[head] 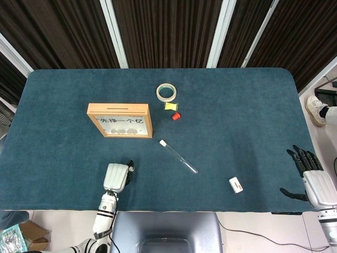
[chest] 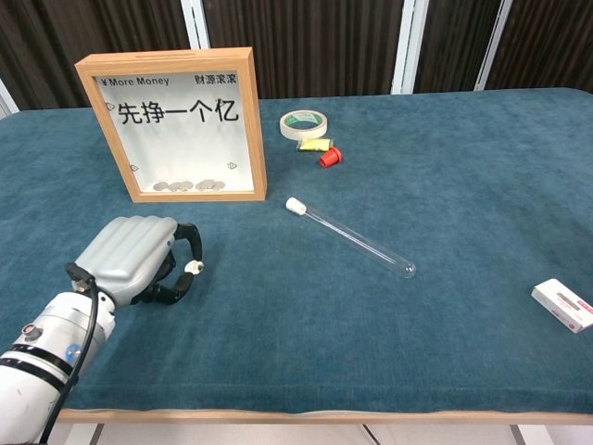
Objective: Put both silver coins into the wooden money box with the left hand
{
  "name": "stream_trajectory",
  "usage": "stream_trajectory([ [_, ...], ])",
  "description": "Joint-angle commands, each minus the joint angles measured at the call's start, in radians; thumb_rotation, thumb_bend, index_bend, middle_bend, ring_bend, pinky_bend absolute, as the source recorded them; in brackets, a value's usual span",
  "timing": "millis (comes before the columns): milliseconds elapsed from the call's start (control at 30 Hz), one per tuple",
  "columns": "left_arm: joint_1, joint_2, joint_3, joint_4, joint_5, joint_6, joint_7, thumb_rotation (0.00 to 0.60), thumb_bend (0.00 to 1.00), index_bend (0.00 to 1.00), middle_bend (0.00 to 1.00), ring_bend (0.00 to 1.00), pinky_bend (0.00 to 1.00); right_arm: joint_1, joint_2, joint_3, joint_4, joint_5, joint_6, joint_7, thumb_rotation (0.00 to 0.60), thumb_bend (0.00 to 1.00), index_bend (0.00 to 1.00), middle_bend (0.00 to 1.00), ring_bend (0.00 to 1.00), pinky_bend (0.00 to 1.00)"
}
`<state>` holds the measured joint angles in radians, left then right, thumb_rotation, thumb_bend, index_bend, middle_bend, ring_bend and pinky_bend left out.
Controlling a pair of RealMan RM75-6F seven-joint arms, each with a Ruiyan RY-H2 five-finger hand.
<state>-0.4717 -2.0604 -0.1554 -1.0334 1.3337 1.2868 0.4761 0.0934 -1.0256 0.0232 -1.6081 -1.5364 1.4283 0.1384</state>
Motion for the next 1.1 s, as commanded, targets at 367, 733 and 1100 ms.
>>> stream_trajectory([
  [367, -0.003, 0.012, -0.005, -0.033, -0.016, -0.02, 0.042, 0.6, 0.4, 0.43, 1.0, 1.0, 1.0, -0.001, 0.0, -0.001, 0.0, -0.002, 0.001, 0.0, 0.6, 0.14, 0.0, 0.0, 0.0, 0.0],
  [733, -0.004, 0.019, -0.006, -0.048, -0.027, -0.03, 0.06, 0.6, 0.4, 0.44, 1.0, 1.0, 1.0, -0.002, 0.0, 0.001, 0.001, -0.002, 0.004, 0.003, 0.6, 0.14, 0.0, 0.0, 0.0, 0.0],
  [1100, -0.014, 0.022, -0.017, -0.054, -0.039, -0.041, 0.075, 0.6, 0.4, 0.44, 1.0, 1.0, 1.0, -0.004, 0.0, 0.001, 0.003, -0.002, 0.006, 0.005, 0.6, 0.14, 0.0, 0.0, 0.0, 0.0],
])
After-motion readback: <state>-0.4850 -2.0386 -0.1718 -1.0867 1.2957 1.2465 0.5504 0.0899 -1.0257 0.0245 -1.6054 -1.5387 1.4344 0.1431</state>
